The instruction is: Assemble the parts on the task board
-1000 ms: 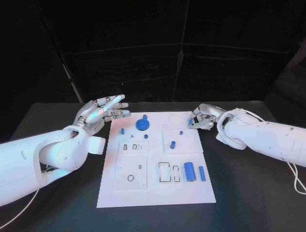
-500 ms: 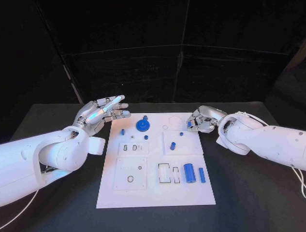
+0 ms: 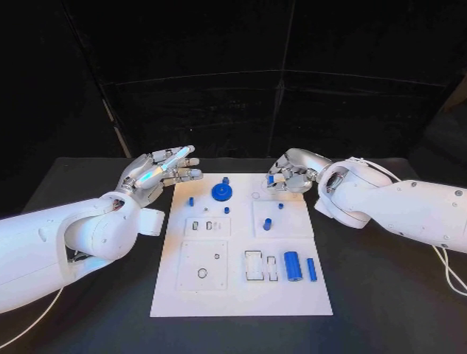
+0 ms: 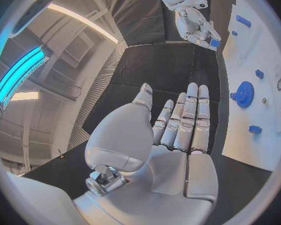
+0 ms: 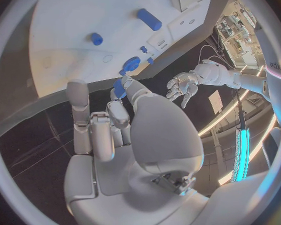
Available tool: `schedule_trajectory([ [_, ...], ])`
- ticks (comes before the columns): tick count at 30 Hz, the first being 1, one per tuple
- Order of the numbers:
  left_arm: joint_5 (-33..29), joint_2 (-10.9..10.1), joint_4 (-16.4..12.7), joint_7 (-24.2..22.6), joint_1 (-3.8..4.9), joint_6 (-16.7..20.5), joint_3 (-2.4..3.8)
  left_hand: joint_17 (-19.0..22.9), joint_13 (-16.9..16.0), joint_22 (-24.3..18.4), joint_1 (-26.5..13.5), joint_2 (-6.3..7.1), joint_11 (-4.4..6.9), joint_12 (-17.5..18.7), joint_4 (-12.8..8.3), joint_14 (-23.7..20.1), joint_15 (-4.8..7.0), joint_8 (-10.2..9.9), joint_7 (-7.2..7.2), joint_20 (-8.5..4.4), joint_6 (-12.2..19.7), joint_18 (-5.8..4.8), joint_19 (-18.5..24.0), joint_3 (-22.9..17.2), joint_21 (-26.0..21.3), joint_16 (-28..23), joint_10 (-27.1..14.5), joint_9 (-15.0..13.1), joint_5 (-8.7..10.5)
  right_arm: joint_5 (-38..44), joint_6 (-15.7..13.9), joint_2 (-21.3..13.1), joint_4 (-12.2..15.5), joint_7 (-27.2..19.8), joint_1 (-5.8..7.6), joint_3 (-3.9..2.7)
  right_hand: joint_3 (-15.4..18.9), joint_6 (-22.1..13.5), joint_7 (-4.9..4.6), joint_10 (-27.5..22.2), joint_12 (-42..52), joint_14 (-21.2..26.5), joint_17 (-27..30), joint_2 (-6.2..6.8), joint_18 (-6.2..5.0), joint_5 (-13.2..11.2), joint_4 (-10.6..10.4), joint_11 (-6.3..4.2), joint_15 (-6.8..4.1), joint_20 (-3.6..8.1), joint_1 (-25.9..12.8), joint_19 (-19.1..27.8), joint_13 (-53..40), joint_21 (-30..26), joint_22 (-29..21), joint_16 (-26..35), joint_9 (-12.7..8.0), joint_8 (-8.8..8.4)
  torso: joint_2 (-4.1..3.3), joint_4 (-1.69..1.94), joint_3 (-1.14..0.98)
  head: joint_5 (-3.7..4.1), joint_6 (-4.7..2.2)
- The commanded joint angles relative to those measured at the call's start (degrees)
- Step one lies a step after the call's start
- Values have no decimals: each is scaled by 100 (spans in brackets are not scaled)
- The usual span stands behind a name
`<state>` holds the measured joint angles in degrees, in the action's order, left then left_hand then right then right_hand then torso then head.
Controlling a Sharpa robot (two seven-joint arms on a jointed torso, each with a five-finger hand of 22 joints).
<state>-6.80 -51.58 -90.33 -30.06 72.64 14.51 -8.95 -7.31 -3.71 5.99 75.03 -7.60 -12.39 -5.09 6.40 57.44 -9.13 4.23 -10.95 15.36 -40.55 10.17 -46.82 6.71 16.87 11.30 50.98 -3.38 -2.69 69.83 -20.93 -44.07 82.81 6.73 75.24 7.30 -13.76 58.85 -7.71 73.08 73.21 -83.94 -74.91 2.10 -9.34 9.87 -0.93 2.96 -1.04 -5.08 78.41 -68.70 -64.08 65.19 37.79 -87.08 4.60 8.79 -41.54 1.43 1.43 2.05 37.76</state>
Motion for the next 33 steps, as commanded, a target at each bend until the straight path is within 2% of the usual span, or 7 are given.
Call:
schedule_trajectory([
  [1,30,5,-2,-31,9,-58,5,-2,0,-8,-12,-55,-11,17,-16,10,-24,-20,-476,17,-35,23,9,22,-28,-23,16,-8,-9,139,67,144,78,328,25,0,-17,37,6,22,7,-475,-894,-1,79,9,-2,-19,-38,37,-52,-7,-2,22,7,-26,9,39,-15,-2,-9,-93,27],
  [7,30,17,15,-36,10,-57,5,-2,0,-8,-12,-55,-11,17,-16,10,-24,-20,-476,17,-35,23,9,22,-28,-23,16,-8,-9,377,133,476,113,508,33,4,-18,38,6,25,9,-475,-892,-2,79,9,-3,-19,-38,38,-54,-7,-5,21,6,-26,9,40,-8,-19,-3,-181,61],
  [11,30,23,8,-50,11,-58,5,-2,0,-8,-12,-55,-11,17,-16,10,-24,-20,-476,17,-35,23,9,22,-28,-23,16,-8,-9,566,191,706,105,676,11,10,-19,38,6,15,-1,-472,-882,-4,78,9,-5,-19,-38,38,-56,-5,11,19,0,-21,8,40,-16,-1,-1,-180,39],
  [15,30,19,-5,-69,13,-54,5,-5,0,-17,-18,-64,-10,25,-24,17,-23,-25,-475,19,-60,25,4,31,-34,-34,24,-10,-9,718,209,860,116,789,-70,26,-19,35,5,11,-6,-472,-878,-4,78,9,-6,-19,-39,38,-58,-4,18,18,-1,-19,7,38,-7,-17,-7,-246,78],
  [21,30,17,-6,-80,14,-51,6,-5,0,-17,-18,-64,-10,25,-24,17,-23,-25,-475,19,-60,25,4,31,-34,-34,24,-10,-9,974,226,1082,155,924,-237,118,-23,30,3,17,-3,-469,-864,-11,78,13,-14,-18,-39,39,-70,-2,11,14,-8,-13,4,37,-10,-12,-12,-291,121],
  [33,30,19,20,-89,15,-46,6,-5,0,-17,-18,-64,-10,25,-24,17,-23,-25,-475,19,-60,25,4,31,-34,-34,24,-10,-9,1219,253,1306,183,1027,-473,154,-23,30,3,17,-3,-469,-864,-11,78,13,-14,-18,-39,39,-70,-2,11,14,-8,-13,4,37,-12,-24,-15,-341,165],
])
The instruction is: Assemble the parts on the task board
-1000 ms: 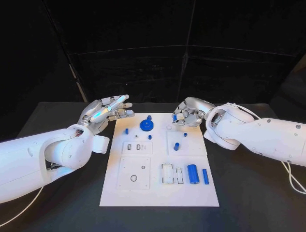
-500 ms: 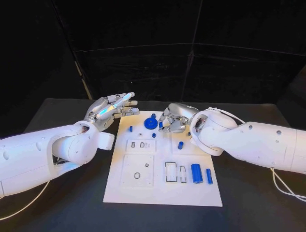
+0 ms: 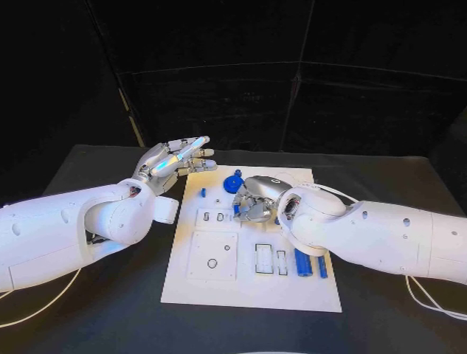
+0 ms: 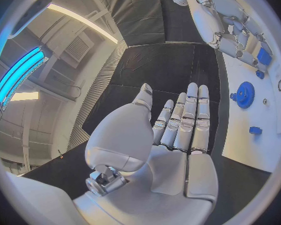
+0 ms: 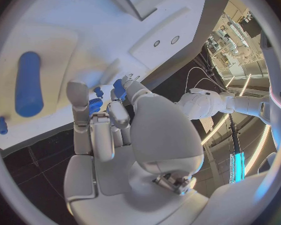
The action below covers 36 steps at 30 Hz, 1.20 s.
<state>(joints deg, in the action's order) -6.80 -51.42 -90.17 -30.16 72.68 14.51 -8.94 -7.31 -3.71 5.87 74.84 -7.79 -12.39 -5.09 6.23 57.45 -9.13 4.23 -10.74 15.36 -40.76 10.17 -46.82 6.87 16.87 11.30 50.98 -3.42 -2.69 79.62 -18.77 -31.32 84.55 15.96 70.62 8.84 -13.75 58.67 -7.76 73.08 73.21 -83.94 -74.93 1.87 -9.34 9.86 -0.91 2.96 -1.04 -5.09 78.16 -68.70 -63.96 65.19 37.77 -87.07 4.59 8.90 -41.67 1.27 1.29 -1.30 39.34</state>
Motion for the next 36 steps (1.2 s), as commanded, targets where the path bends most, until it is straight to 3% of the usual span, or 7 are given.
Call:
schedule_trajectory([
  [1,30,5,9,-80,10,-46,5,-5,0,-5,1,-45,-10,25,-7,17,-23,-25,-495,19,-39,25,4,15,-34,-34,24,-5,-9,264,22,50,4,107,-25,2,-25,48,8,17,-3,-469,-862,13,78,14,-15,-18,-39,40,-46,-2,-1,15,-6,-14,5,25,-1,-9,-4,-8,8],
  [8,30,11,29,-75,10,-50,5,-5,0,-5,1,-45,-10,25,-7,17,-23,-25,-495,19,-39,25,4,15,-34,-34,24,-5,-9,423,-150,148,-2,138,-77,8,-26,44,7,22,0,-470,-870,11,79,19,-23,-17,-39,40,-60,-7,-6,18,1,-17,2,23,-2,7,1,-14,28],
  [17,30,17,47,-65,10,-58,5,-5,0,-5,1,-45,-10,25,-7,17,-23,-25,-495,19,-39,25,4,15,-34,-34,24,-5,-9,490,-284,196,38,115,-97,9,-26,42,7,30,7,-472,-875,12,79,21,-23,-17,-39,41,-63,-6,-17,17,-1,-19,1,22,-1,0,6,-22,39],
  [27,30,27,53,-57,10,-66,5,-5,0,-5,1,-45,-10,25,-7,17,-23,-25,-495,19,-39,25,4,15,-34,-34,24,-5,-9,490,-203,284,-95,103,-104,8,-22,17,1,24,-2,-472,-876,37,80,9,-22,-14,-37,41,-80,-9,-6,18,1,-20,-8,10,0,13,4,-37,62],
  [36,30,29,49,-57,10,-64,5,-5,0,-5,1,-45,-10,25,-7,17,-23,-25,-495,19,-39,25,4,15,-34,-34,24,-5,-9,487,-31,333,-187,126,-117,7,-18,-9,-6,3,-24,-471,-874,75,78,-30,-9,-9,-34,40,-89,-2,20,6,-19,-18,-19,-2,4,0,6,-50,79],
])
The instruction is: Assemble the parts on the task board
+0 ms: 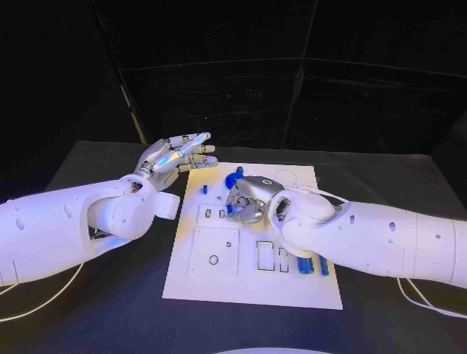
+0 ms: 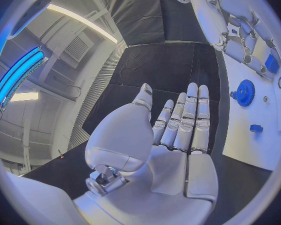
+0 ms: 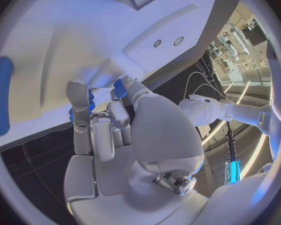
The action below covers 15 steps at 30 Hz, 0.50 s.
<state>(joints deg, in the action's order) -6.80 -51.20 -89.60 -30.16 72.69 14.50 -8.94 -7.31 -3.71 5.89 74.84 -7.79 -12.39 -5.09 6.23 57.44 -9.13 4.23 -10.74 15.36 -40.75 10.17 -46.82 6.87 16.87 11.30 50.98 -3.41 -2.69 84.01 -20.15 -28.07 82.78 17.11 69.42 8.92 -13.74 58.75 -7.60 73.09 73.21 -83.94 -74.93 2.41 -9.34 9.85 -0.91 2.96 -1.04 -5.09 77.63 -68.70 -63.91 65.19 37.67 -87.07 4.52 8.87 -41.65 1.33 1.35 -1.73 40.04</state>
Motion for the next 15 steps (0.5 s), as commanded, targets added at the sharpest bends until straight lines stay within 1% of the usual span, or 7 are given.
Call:
schedule_trajectory([
  [1,29,7,-9,-57,10,-63,5,-5,0,-7,1,-45,-10,25,-8,17,-23,-25,-495,18,-39,25,4,15,-34,-34,24,-6,-9,47,126,11,-15,15,1,-2,-19,-17,-22,2,-24,-471,-874,21,78,-30,-9,-9,-34,40,-36,-2,15,6,-9,-19,-12,1,3,-6,-1,-8,12],
  [11,29,14,0,-57,10,-66,5,-5,0,-7,1,-45,-10,25,-8,17,-23,-25,-495,18,-39,25,4,15,-34,-34,24,-6,-9,47,195,60,-49,15,-20,-2,-16,-94,-50,-45,-68,-470,-867,63,77,-56,-7,13,-19,31,-65,13,67,-13,-37,-15,-36,-38,1,-5,-4,-10,19],
  [15,29,17,4,-56,10,-67,5,-5,0,-7,1,-45,-10,25,-8,17,-23,-25,-495,18,-39,25,4,15,-34,-34,24,-6,-9,38,235,61,-61,38,-24,-2,-15,-159,-72,-71,-92,-468,-859,77,75,-71,-15,32,-4,21,-89,23,94,-26,-57,-11,-53,-73,2,-8,-1,-2,27],
])
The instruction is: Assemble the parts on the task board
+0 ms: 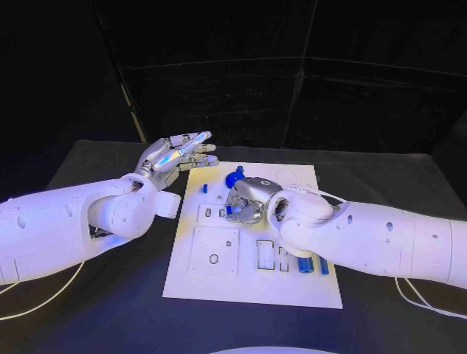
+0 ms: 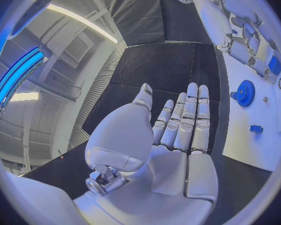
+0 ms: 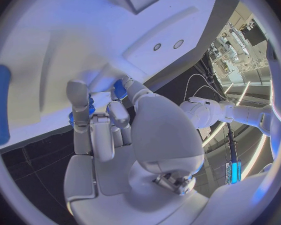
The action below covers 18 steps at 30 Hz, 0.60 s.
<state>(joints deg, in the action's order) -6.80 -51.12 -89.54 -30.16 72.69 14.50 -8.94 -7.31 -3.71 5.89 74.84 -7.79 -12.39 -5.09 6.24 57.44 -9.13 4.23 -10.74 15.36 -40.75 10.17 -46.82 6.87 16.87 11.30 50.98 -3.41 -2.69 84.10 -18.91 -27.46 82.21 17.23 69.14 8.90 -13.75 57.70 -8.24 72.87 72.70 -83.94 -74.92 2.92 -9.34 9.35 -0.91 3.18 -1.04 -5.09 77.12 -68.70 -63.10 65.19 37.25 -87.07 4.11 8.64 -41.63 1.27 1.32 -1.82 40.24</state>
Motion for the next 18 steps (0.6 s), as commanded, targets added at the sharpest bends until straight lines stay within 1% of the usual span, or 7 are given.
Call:
schedule_trajectory([
  [1,29,9,-1,-56,10,-67,5,-5,0,-7,1,-45,-10,25,-8,17,-23,-25,-495,18,-39,25,4,15,-34,-34,24,-6,-9,17,121,-4,-6,32,4,1,-15,-76,-16,-59,-49,-466,-856,31,74,-26,-17,16,1,17,-45,27,23,-31,-23,-9,-17,-62,0,-2,3,10,8],
  [7,29,8,1,-53,10,-69,5,-5,0,-7,1,-45,-10,25,-8,17,-23,-25,-495,18,-39,25,4,15,-34,-34,24,-6,-9,-19,151,-15,-24,58,2,1,-14,-146,-41,-100,-86,-466,-855,52,72,-45,-20,38,19,1,-62,38,70,-47,-45,-8,-28,-103,-2,-10,0,8,13],
  [13,29,9,1,-52,10,-71,5,-5,0,-7,1,-45,-10,25,-8,17,-23,-25,-495,18,-39,25,4,15,-34,-34,24,-6,-9,-27,172,-10,-32,69,2,1,-10,-188,-56,-131,-113,-463,-843,70,70,-52,-20,51,31,-8,-71,45,104,-55,-57,-2,-33,-128,2,2,3,19,13],
  [18,29,9,3,-49,10,-73,5,-5,0,-7,1,-45,-10,25,-8,17,-23,-25,-495,18,-39,25,4,15,-34,-34,24,-6,-9,-28,172,-6,-37,74,2,1,-7,-235,-70,-161,-139,-461,-836,84,67,-56,-20,65,42,-20,-78,55,137,-69,-79,2,-36,-156,1,-2,4,15,16],
])
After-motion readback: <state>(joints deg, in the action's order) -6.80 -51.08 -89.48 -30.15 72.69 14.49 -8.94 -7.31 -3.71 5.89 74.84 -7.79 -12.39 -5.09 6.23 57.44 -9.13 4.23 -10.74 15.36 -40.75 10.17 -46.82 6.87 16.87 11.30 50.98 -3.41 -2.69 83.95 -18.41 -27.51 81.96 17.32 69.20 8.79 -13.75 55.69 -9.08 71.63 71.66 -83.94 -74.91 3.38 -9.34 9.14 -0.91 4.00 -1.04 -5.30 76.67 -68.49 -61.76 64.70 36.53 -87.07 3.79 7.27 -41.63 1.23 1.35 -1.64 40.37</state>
